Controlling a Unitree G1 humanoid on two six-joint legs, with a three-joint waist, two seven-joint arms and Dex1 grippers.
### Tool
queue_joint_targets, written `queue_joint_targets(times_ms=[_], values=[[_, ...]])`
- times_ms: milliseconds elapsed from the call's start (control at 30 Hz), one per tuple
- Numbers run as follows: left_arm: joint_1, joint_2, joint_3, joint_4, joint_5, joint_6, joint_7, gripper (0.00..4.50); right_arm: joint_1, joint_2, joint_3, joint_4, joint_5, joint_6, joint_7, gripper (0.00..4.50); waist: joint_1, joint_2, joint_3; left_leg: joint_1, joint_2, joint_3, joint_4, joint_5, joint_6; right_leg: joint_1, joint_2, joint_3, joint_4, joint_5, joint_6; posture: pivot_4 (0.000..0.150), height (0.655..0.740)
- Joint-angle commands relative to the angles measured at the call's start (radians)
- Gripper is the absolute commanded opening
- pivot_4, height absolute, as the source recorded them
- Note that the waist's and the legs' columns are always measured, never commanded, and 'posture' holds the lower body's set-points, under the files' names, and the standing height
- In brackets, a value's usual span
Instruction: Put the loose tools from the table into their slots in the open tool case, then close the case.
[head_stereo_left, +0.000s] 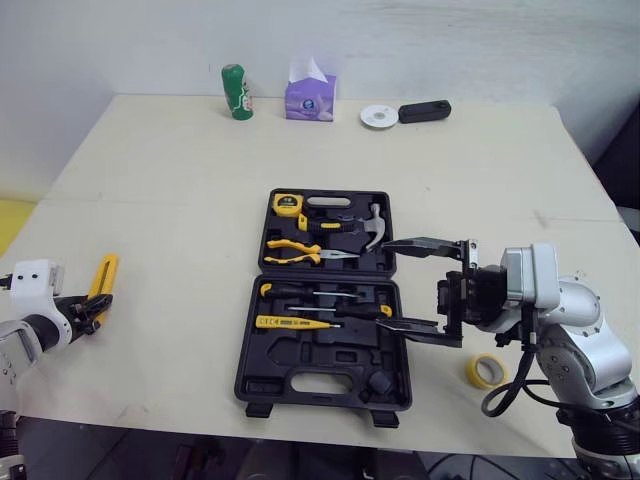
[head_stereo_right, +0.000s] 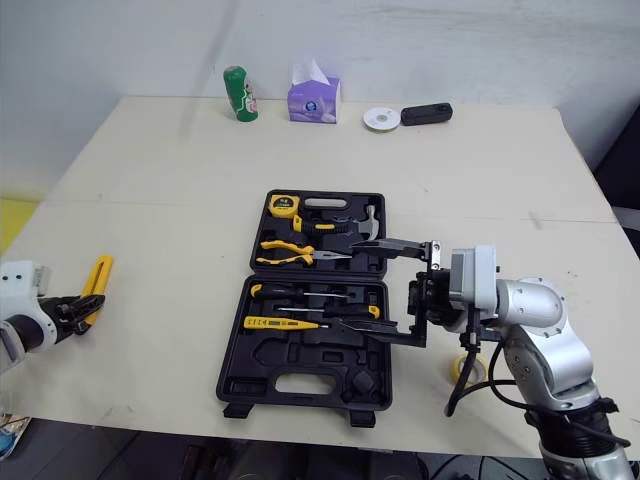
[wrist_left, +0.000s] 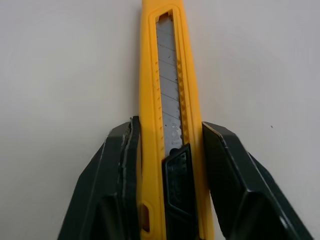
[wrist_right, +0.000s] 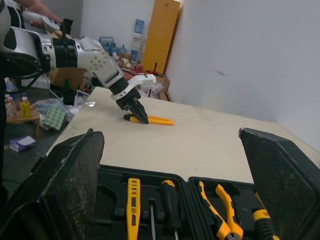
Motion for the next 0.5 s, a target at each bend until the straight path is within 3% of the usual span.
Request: queue_joint_targets(times_ms=[33, 267, 400, 500], values=[[0.019, -0.046, -0.027, 0.009, 0.007, 0.006, -0.005, 1.35, 0.004, -0.01, -0.03, -0.04, 0.003, 0.001, 0.001, 4.5, 0.0, 0.001, 0.0, 0.0, 0.0, 0.0, 0.0, 0.0, 0.0, 0.0, 0.0, 0.0, 0.0, 0.0, 0.0, 0.15, 0.74], [-0.018, -0.102, 0.059, -0.059, 0.003, -0.194, -0.008, 1.35, 0.007, -0.026, -0.06, -0.028, 0.001, 0.007, 0.003, 4.5, 0.022, 0.0, 0.002, 0.0, 0.0, 0.0, 0.0, 0.001, 0.0, 0.0, 0.0, -0.001, 0.0, 0.0, 0.0, 0.15, 0.74], [-0.006, -0.088, 0.053, -0.178, -0.027, -0.324, -0.146, 1.35, 0.022, -0.036, -0.087, -0.009, 0.002, 0.007, 0.02, 4.5, 0.02, -0.009, 0.005, -0.003, 0.0, -0.002, 0.0, 0.001, 0.0, -0.001, 0.0, -0.003, -0.001, 0.0, 0.0, 0.15, 0.74], [-0.001, -0.043, 0.023, -0.251, -0.056, -0.324, -0.253, 1.35, 0.04, -0.059, -0.112, -0.001, 0.003, 0.012, 0.042, 4.5, 0.016, -0.012, 0.005, -0.005, 0.0, -0.003, 0.0, 0.0, 0.0, 0.0, 0.0, -0.004, -0.002, 0.0, 0.0, 0.15, 0.74]])
